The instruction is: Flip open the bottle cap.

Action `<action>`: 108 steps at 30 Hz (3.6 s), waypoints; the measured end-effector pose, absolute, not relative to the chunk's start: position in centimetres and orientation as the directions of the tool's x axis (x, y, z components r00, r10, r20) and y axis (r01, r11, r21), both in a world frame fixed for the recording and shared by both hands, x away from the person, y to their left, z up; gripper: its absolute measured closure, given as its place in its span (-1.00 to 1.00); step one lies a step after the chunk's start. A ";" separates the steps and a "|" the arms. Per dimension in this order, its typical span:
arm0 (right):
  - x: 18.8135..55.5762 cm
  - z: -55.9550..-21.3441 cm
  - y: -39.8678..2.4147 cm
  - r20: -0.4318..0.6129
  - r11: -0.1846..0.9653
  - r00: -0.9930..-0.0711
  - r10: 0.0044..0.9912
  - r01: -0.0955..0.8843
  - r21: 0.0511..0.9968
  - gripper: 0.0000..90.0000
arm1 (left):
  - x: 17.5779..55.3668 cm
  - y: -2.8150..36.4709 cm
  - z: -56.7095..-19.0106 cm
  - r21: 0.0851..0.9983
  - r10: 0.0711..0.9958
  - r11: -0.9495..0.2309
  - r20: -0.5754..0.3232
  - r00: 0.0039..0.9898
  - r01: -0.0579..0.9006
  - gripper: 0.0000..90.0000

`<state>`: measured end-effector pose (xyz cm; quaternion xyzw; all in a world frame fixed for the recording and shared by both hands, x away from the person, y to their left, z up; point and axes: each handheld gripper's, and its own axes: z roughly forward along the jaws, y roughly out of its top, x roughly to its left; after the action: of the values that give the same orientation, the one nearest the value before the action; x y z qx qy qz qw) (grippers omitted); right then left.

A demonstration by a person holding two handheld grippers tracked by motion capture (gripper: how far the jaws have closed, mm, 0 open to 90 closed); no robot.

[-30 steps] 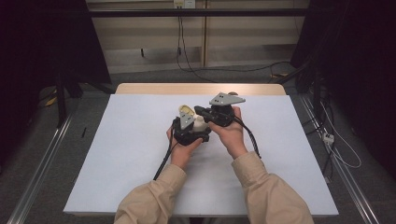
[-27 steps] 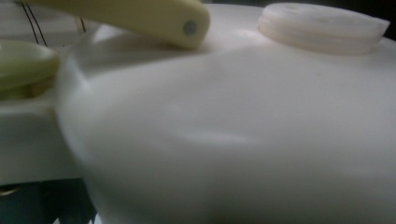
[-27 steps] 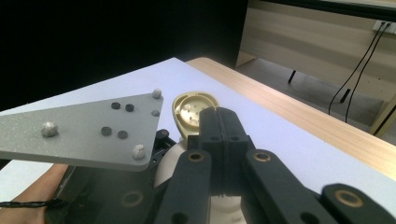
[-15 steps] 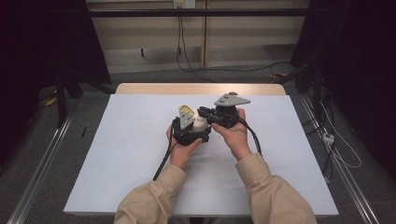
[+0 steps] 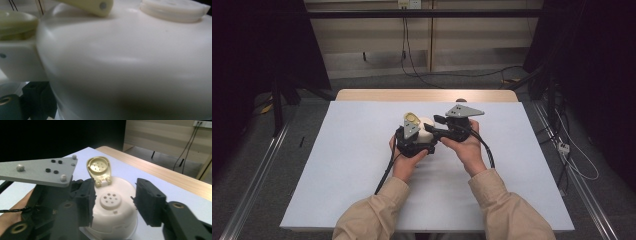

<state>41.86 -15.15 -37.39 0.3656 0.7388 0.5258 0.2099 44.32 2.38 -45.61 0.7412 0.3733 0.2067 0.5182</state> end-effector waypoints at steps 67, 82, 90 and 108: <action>35.5 -41.7 -20.4 0.097 0.176 -0.605 0.790 0.376 0.910 -0.70 | 39.0 14.4 -43.6 0.915 0.688 -0.252 -0.059 0.723 0.315 -0.89; 34.2 -42.6 -21.5 0.086 0.189 -0.600 0.795 0.381 0.905 -0.72 | 38.3 16.2 -43.6 0.911 0.678 -0.254 -0.072 0.732 0.325 -0.89; 33.4 -43.1 -22.5 0.088 0.183 -0.590 0.803 0.385 0.905 -0.73 | 37.9 17.3 -43.7 0.905 0.675 -0.265 -0.072 0.734 0.333 -0.89; 31.6 -44.0 -24.2 0.074 0.192 -0.582 0.810 0.382 0.904 -0.72 | 37.1 20.1 -43.7 0.907 0.703 -0.224 -0.103 0.703 0.357 -0.88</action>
<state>31.61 -24.19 -43.99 0.4025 0.7407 0.4920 0.2174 37.09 20.08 -43.71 0.7643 0.3469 0.1672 0.5172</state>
